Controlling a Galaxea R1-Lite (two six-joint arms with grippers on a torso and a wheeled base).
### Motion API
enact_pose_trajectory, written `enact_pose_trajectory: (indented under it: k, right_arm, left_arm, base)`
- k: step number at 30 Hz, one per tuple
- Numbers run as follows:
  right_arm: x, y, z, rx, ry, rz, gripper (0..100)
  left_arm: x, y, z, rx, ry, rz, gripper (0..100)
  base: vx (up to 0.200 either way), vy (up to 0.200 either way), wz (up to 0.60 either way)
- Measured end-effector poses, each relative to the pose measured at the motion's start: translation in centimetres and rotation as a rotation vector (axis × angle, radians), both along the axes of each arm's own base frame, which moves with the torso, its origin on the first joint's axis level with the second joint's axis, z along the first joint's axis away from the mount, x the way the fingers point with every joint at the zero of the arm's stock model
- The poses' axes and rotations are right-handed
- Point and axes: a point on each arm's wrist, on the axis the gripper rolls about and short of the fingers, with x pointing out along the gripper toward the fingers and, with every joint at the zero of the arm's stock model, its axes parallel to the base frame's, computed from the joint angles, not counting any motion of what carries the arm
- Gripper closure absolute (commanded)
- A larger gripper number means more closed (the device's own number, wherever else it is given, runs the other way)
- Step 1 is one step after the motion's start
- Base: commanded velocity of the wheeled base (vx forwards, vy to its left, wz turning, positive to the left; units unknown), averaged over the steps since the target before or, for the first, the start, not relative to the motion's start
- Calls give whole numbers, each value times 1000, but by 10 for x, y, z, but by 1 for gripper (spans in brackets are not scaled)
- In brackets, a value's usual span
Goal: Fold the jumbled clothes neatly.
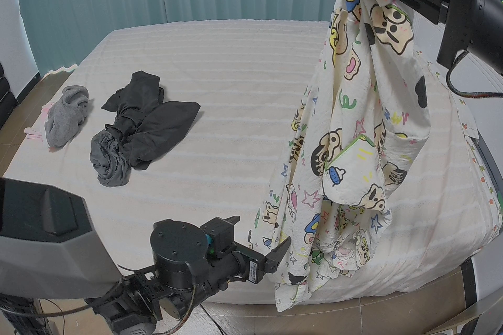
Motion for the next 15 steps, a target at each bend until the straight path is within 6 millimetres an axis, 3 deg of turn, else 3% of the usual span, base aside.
enact_pose_trajectory:
  k: [2, 3, 15]
  right_arm:
    - [0, 0, 0, 0, 0, -1, 100]
    - [0, 0, 0, -1, 1, 0, 100]
    - [0, -1, -1, 0, 2, -2, 100]
  left_arm:
    - [3, -2, -3, -2, -5, 4, 0]
    - [4, -3, -6, 2, -3, 7, 100]
    - [14, 0, -16, 10, 11, 36, 100]
  base:
    - [0, 0, 0]
    - [0, 0, 0]
    - [0, 0, 0]
